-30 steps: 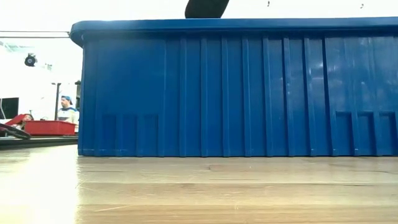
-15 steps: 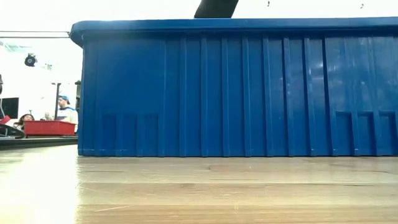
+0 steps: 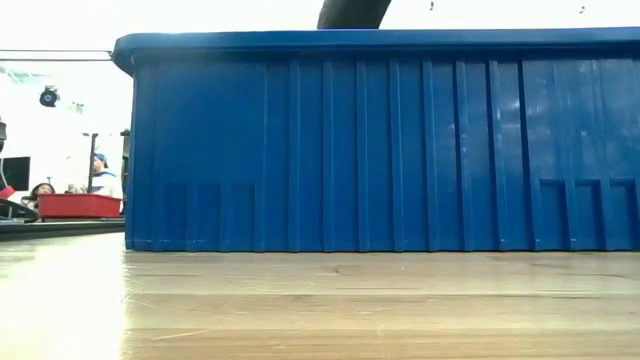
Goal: Pick and place slides into bin
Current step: Put the black slide into the blue bin
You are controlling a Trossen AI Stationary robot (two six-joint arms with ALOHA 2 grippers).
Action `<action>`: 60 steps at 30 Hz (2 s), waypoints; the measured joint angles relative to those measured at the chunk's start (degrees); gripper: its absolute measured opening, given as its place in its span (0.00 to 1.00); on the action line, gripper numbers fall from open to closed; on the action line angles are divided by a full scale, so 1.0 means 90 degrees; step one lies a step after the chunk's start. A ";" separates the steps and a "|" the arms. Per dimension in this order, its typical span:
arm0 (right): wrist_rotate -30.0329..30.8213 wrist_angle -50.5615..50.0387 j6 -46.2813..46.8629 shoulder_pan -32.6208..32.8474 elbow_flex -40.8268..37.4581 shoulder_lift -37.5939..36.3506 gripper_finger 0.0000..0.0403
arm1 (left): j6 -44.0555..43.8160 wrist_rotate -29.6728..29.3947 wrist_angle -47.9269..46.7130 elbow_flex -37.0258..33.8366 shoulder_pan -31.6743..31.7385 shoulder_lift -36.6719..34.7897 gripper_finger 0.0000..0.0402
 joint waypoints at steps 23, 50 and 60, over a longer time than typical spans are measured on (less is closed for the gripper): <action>-0.0069 -0.0162 -0.0515 -0.0086 0.0000 0.0381 0.12 | 0.1339 -0.0648 -0.0066 0.0213 0.0111 0.1038 0.43; -0.0168 0.0014 -0.0868 -0.0143 -0.0010 0.0381 0.12 | 0.1509 -0.1544 0.0033 0.0311 0.0207 0.1229 0.29; -0.0056 0.0311 -0.1085 -0.0146 -0.0010 0.0369 0.12 | 0.1684 -0.1729 0.0045 0.0266 0.0247 0.1229 0.24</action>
